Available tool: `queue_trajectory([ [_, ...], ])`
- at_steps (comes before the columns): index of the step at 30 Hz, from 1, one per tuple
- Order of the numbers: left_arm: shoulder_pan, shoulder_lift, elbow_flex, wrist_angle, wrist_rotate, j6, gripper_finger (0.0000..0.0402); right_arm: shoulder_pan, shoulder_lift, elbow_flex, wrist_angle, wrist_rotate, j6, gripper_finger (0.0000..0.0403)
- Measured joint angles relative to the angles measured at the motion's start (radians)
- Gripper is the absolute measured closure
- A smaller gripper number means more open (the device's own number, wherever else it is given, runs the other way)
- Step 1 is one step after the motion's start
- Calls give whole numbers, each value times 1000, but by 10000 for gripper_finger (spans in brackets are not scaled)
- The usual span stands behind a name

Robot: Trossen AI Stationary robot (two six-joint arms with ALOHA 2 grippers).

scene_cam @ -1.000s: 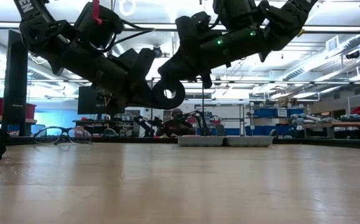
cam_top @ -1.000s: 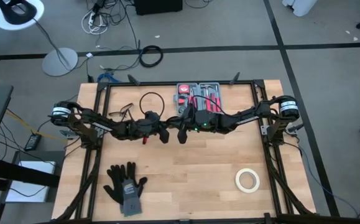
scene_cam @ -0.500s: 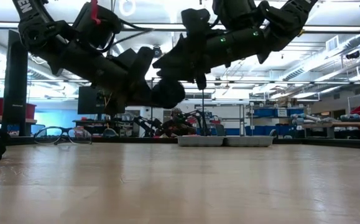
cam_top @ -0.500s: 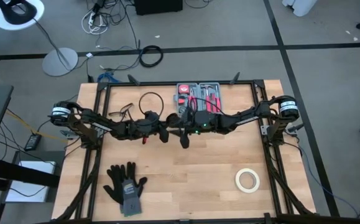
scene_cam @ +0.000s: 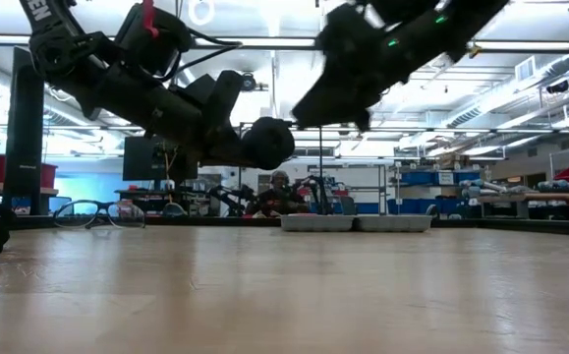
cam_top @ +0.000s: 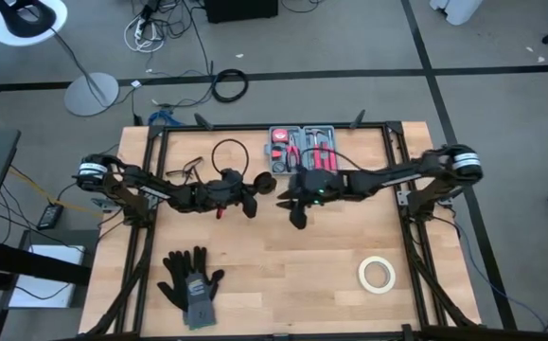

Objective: Coil cords
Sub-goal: Coil the black wire onto the black spool

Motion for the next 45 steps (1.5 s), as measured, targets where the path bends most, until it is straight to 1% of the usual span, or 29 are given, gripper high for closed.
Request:
queue_trajectory([
  [5, -13, 1, -1, 0, 18, -1, 401, 59, -152, -116, -30, 194, 0, 302],
  [8, -20, 1, -1, 1, 22, -2, 401, 89, -226, -223, 24, 277, 52, 308],
  [11, -25, 1, -2, 12, 25, -4, 401, 109, -249, -343, 187, 319, 107, 311],
  [13, -26, 1, -2, 33, 27, -5, 401, 118, -218, -426, 357, 330, 155, 311],
  [15, -26, 2, -2, 48, 27, -5, 401, 125, -144, -492, 547, 334, 207, 311],
  [17, -26, 2, -2, 61, 24, -3, 401, 131, -39, -523, 716, 338, 246, 310],
  [20, -26, 2, -2, 74, 14, 0, 401, 138, 154, -499, 925, 341, 251, 310],
  [23, -26, 2, -2, 81, 7, 1, 401, 137, 340, -412, 1090, 361, 192, 312],
  [26, -26, 2, -2, 95, 4, 4, 401, 119, 488, -305, 1194, 359, 150, 311],
  [29, -26, 2, -2, 108, 4, 5, 401, 100, 581, -214, 1248, 348, 194, 310],
  [32, -26, 3, -2, 111, 6, 21, 401, 82, 644, -154, 1244, 327, 237, 312],
  [38, -25, 3, -2, 125, 8, 36, 401, 63, 712, -70, 1279, 187, 266, 312],
  [41, -25, 3, -2, 127, 6, 52, 401, 62, 711, -79, 1295, 146, 267, 315],
  [45, -25, 3, -2, 118, 7, 53, 401, 59, 694, -130, 1330, 143, 287, 320],
])
